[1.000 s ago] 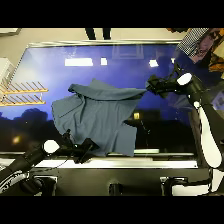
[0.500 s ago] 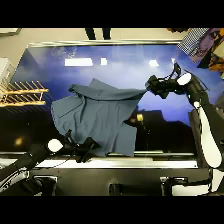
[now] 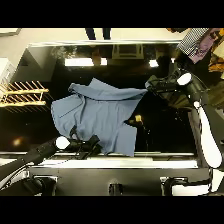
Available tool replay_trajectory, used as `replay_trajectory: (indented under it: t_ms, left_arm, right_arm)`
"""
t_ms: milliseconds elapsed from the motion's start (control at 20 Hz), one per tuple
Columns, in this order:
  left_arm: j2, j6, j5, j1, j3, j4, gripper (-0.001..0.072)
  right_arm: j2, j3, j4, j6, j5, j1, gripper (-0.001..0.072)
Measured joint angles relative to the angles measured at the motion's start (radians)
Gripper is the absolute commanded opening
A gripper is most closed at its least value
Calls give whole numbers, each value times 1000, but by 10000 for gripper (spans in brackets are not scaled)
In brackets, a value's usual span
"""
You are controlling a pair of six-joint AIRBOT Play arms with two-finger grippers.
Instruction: Fold the clothes and pants, and hang the long-sleeved shirts on hangers.
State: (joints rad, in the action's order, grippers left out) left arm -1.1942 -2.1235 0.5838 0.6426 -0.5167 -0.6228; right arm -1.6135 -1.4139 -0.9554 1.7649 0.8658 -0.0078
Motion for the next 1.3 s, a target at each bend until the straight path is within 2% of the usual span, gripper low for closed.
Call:
replay_trajectory:
  t_ms: [200,400,600,750,950,1150,1300]
  left_arm:
    - [11,93,3,-66,-96,5,14]
    - [67,285,69,-240,-285,4,14]
    - [174,486,191,-457,-567,3,14]
    - [282,570,278,-618,-775,0,14]
    - [450,598,325,-800,-932,-14,14]
    - [595,513,339,-925,-979,-98,14]
    - [642,436,350,-963,-988,-188,14]
  right_arm:
    - [35,0,-1,0,-20,0,32]
    - [150,-1,-29,-9,-131,0,31]
    - [346,-1,-193,65,-235,-1,31]
    - [537,-1,-337,117,-258,-1,31]
    - [813,-2,-430,130,-267,-1,31]
    - [1047,-2,-465,134,-272,-1,31]
    - [1117,-2,-474,156,-270,-1,31]
